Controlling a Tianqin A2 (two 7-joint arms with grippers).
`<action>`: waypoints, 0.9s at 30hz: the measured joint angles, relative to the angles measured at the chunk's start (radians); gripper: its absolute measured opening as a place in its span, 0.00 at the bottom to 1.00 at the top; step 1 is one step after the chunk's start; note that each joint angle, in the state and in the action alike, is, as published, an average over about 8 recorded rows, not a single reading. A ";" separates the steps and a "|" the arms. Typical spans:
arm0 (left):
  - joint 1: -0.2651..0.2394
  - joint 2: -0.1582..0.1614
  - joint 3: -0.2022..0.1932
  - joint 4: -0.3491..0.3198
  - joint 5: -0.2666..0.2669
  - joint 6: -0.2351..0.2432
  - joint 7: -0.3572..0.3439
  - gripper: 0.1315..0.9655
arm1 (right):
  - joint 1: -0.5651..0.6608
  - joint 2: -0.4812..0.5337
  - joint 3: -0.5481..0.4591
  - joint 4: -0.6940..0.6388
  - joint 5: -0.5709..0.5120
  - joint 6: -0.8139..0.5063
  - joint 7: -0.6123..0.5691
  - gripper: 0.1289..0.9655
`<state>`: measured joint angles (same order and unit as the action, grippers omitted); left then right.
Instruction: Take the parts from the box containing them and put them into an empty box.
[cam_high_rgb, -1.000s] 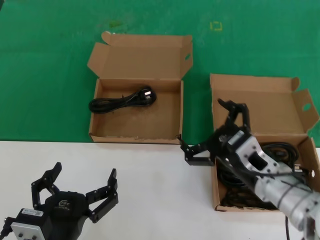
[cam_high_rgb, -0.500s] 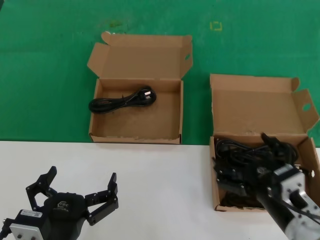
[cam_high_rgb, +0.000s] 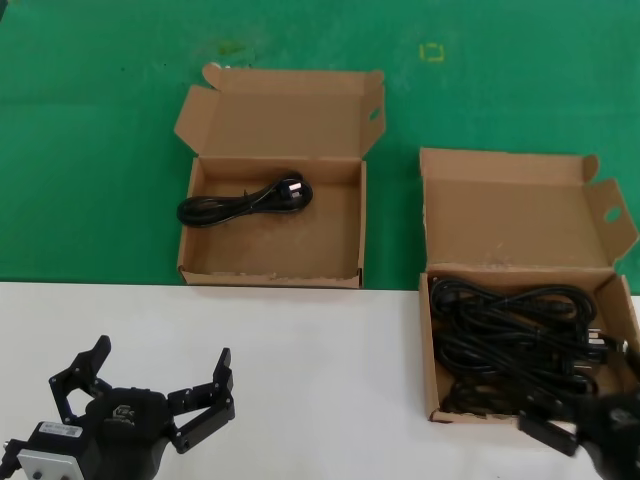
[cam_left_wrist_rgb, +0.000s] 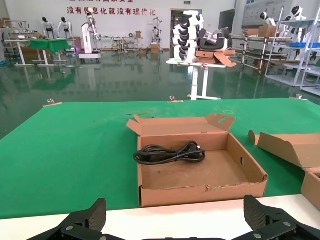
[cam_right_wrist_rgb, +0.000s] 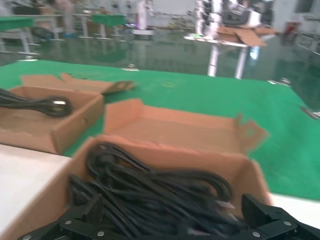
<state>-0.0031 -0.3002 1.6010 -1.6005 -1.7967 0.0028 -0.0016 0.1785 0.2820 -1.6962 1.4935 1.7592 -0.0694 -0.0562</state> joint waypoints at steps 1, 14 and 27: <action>0.000 0.000 0.000 0.000 0.000 0.000 0.000 1.00 | -0.019 0.002 0.010 0.011 0.004 0.007 0.006 1.00; 0.002 0.000 -0.001 0.000 -0.002 -0.002 0.001 1.00 | -0.132 0.013 0.071 0.079 0.030 0.051 0.042 1.00; 0.002 0.000 -0.001 0.000 -0.002 -0.002 0.001 1.00 | -0.132 0.013 0.071 0.079 0.030 0.051 0.042 1.00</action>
<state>-0.0008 -0.3001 1.6003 -1.6001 -1.7991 0.0007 -0.0004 0.0463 0.2953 -1.6248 1.5725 1.7895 -0.0179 -0.0144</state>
